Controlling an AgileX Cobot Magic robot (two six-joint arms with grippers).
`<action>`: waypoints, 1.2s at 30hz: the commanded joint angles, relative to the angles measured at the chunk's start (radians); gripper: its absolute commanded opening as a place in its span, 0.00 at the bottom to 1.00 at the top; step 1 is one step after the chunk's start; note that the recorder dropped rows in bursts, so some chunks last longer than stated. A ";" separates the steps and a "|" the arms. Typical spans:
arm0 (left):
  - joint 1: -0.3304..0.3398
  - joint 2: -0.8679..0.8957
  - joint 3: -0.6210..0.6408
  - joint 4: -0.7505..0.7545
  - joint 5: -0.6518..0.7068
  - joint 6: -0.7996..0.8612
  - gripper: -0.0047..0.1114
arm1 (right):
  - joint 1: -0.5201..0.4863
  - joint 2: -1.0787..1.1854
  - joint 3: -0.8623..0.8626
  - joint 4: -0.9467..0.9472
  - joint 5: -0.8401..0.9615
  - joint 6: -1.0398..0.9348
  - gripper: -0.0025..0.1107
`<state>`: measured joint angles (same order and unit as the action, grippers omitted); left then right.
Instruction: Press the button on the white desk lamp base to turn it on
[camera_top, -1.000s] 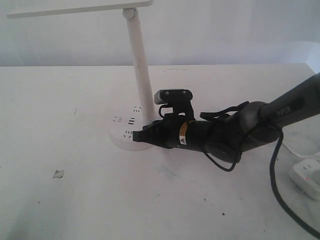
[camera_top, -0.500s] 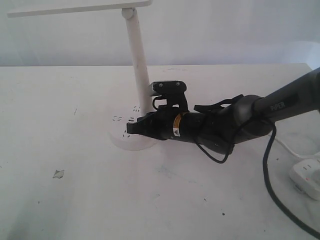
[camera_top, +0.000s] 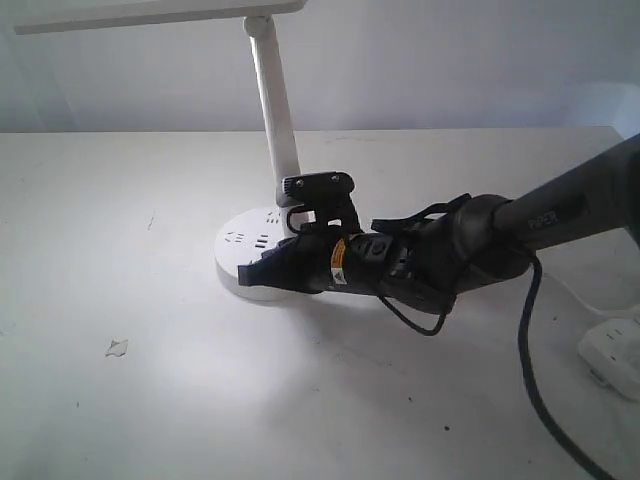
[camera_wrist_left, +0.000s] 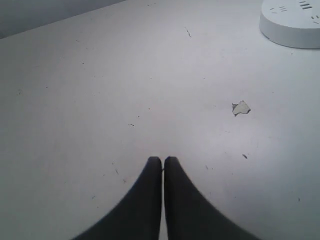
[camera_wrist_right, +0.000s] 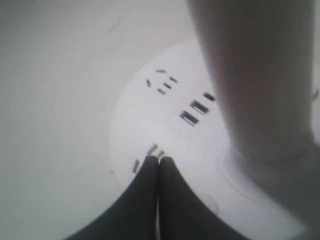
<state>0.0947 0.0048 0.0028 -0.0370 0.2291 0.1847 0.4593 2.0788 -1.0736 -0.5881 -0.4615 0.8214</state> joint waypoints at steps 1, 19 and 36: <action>0.002 -0.005 -0.003 -0.005 -0.004 -0.001 0.05 | 0.000 -0.109 0.003 -0.079 -0.196 -0.017 0.02; 0.002 -0.005 -0.003 -0.005 -0.004 -0.001 0.05 | 0.000 -1.035 0.607 0.201 0.275 -0.497 0.02; 0.002 -0.005 -0.003 -0.005 -0.004 -0.001 0.05 | -0.002 -1.500 1.057 1.167 -0.192 -1.195 0.02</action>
<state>0.0947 0.0048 0.0028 -0.0370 0.2291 0.1847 0.4593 0.5889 -0.0497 0.5338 -0.5578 -0.3203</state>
